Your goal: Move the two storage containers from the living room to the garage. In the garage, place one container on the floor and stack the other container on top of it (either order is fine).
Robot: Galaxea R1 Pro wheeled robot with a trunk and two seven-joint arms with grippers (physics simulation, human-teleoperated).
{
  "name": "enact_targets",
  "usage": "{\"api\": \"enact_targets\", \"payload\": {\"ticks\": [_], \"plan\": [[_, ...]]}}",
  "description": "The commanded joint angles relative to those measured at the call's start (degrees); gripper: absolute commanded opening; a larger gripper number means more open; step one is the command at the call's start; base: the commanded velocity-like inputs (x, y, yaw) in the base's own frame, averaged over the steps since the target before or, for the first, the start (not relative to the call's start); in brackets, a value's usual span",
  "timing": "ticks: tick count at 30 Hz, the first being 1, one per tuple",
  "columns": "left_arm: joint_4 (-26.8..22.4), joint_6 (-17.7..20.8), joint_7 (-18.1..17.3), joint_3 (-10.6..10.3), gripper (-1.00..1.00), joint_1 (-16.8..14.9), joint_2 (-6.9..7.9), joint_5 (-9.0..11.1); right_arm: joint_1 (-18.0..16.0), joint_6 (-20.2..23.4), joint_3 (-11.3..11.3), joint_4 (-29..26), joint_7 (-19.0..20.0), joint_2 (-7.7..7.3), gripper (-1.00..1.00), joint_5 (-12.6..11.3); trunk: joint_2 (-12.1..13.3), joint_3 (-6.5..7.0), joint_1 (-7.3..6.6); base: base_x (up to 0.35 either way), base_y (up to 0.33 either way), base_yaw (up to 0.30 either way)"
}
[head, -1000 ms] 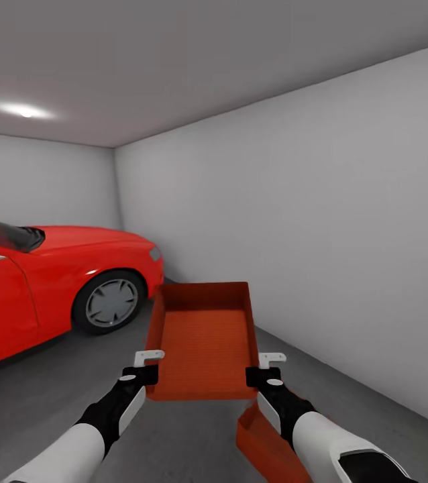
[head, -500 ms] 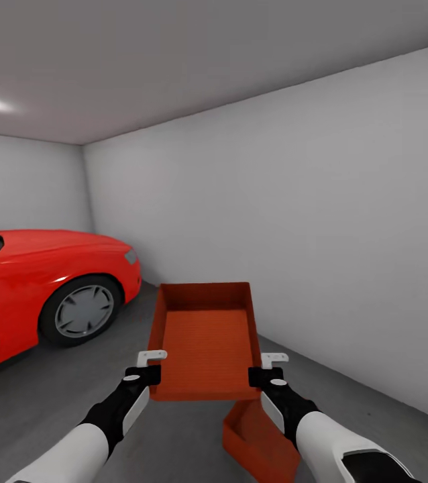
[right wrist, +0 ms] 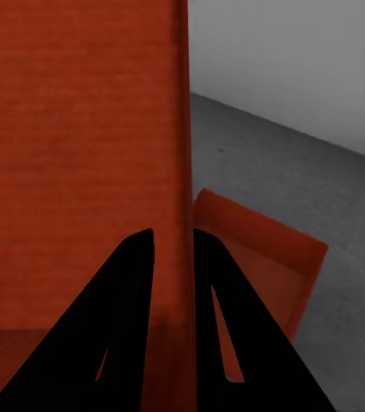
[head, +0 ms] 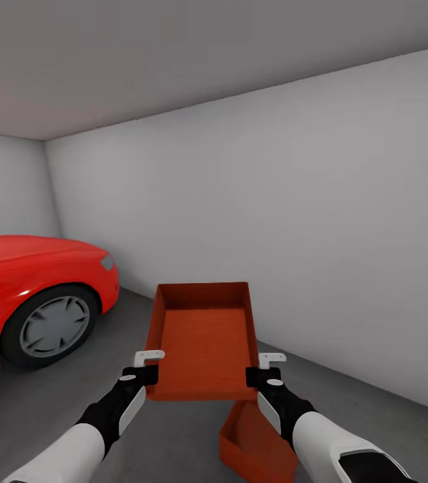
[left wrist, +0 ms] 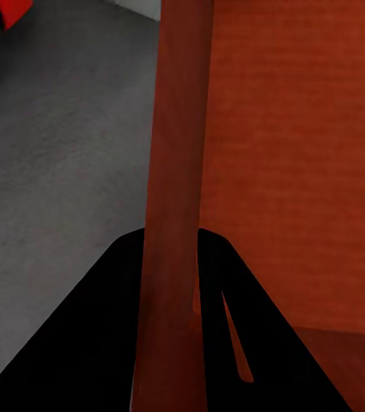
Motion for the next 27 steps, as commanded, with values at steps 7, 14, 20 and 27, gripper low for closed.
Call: {"api": "enact_targets", "payload": {"ticks": [7,14,20,27], "plan": [[-0.03,0.39,5.65,4.27,-1.0,0.04,0.15,0.29,-0.1,-3.29,-2.34,-0.15,-1.19,-3.16,-1.0,0.87,-0.05,-0.02,0.04,0.207,0.276,-0.245],[-0.03,0.39,5.67,4.27,-1.0,0.04,0.15,0.27,-0.1,-3.29,-2.34,-0.15,-1.19,-3.16,-1.0,0.87,-0.05,-0.02,0.04,0.22,0.267,-0.245],[-0.03,0.32,5.72,4.27,-1.0,0.04,0.16,0.27,-0.07,-3.29,-2.34,-0.15,-1.19,-3.16,-1.0,0.87,-0.05,-0.02,0.04,0.226,0.257,-0.245],[-0.03,0.31,5.73,4.27,-1.0,0.04,0.15,0.27,-0.1,-3.22,-2.34,-0.15,-1.19,-3.16,-1.0,0.87,-0.05,-0.02,0.04,0.236,0.233,-0.245]]}}
